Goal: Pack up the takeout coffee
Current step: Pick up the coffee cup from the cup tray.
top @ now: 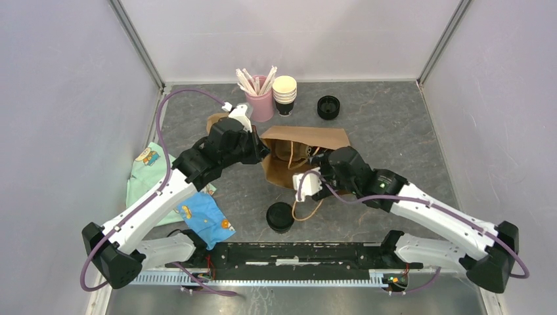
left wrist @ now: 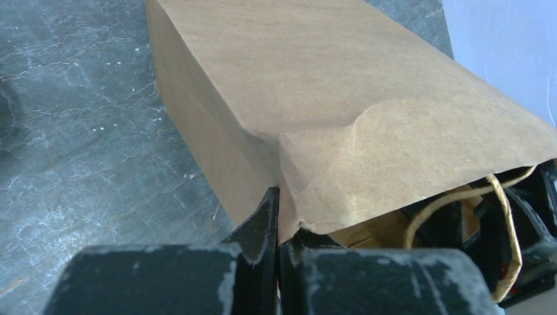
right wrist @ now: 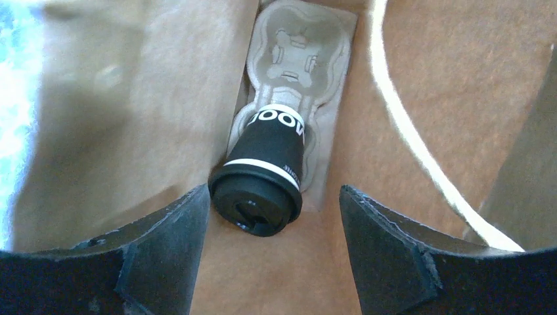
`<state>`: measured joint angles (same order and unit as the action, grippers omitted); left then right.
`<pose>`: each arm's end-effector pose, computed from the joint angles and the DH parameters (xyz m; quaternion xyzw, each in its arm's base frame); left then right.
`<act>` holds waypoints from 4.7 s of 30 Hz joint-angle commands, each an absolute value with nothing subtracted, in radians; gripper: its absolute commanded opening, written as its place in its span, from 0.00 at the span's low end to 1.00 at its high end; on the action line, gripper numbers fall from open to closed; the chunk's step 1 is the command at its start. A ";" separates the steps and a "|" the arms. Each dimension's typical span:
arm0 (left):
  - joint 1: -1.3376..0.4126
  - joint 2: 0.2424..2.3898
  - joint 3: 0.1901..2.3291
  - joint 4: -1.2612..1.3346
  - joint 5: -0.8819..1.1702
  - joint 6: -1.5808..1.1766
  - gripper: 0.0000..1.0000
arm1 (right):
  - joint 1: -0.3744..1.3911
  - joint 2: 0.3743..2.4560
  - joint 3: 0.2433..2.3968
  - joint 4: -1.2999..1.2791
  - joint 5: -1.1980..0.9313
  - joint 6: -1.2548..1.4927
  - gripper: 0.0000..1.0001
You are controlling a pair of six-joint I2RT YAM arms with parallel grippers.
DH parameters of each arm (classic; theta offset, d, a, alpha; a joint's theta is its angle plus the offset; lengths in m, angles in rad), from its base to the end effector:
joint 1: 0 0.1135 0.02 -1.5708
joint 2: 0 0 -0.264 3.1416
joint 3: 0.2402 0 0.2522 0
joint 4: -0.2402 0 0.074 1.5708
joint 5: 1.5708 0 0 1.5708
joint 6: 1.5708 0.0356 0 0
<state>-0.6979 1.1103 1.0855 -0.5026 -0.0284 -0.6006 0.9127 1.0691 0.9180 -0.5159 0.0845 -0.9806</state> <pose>0.1874 -0.1559 0.3488 0.0351 0.8662 -0.2915 0.4044 0.1432 0.1803 0.2997 -0.7186 0.5402 -0.0528 0.4347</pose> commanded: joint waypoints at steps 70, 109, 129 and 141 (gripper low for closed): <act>-0.701 1.125 1.131 -0.544 0.003 -0.537 0.02 | 0.793 1.270 0.953 -0.374 0.274 -0.815 0.98; -0.701 1.159 1.180 -0.575 -0.099 -0.545 0.02 | 0.803 1.575 1.174 -0.513 0.455 -0.736 0.55; -0.664 0.973 1.173 -0.740 -0.228 -0.622 0.55 | 0.824 1.566 1.254 -0.603 0.385 -0.664 0.37; -0.663 1.085 1.152 -0.631 -0.136 -0.636 0.52 | 0.823 1.560 1.263 -0.619 0.361 -0.664 0.36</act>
<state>-0.6670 1.0180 1.1263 -0.6674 -0.1287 -0.5980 0.8211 1.5700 1.2201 -0.6167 0.3733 -0.6807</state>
